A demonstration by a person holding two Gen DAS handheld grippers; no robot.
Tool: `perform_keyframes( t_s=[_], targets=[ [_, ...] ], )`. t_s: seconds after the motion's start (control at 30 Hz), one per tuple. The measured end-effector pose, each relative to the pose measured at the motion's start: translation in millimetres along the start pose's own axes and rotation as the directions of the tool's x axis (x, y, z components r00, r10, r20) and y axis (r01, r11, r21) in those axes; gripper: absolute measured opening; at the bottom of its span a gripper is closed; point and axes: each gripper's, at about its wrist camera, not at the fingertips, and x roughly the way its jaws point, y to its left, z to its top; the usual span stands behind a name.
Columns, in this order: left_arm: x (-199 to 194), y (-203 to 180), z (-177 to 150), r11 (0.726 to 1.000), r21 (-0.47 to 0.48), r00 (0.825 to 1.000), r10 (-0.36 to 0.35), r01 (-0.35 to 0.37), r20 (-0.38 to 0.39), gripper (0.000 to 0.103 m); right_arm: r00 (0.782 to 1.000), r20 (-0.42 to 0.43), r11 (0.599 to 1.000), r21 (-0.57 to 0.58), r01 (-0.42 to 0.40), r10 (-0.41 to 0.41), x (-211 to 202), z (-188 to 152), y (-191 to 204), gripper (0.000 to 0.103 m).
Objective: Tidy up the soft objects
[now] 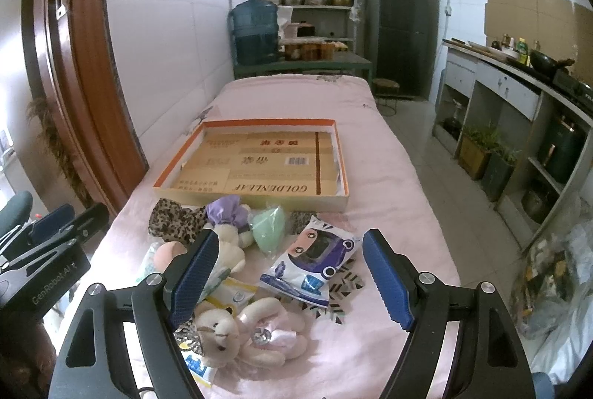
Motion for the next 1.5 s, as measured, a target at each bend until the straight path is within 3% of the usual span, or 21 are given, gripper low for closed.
perform_keyframes(
  t_s=[1.2,1.37,1.5],
  targets=[
    [2,0,-8,1.000,-0.014,1.000,-0.011,0.011,-0.013,0.054,1.000,-0.015,1.000,0.020,0.016,-0.016,2,-7,-14,0.081],
    [2,1,-11,0.998,-0.007,0.998,-0.066,0.066,-0.025,0.054,0.999,-0.029,0.999,0.033,-0.039,0.040,3,-18,-22,0.081],
    [-1,-4,-18,0.985,0.016,0.984,-0.174,0.174,-0.030,0.054,0.990,-0.050,0.991,0.008,-0.135,0.135,3,-34,-18,0.081]
  ],
)
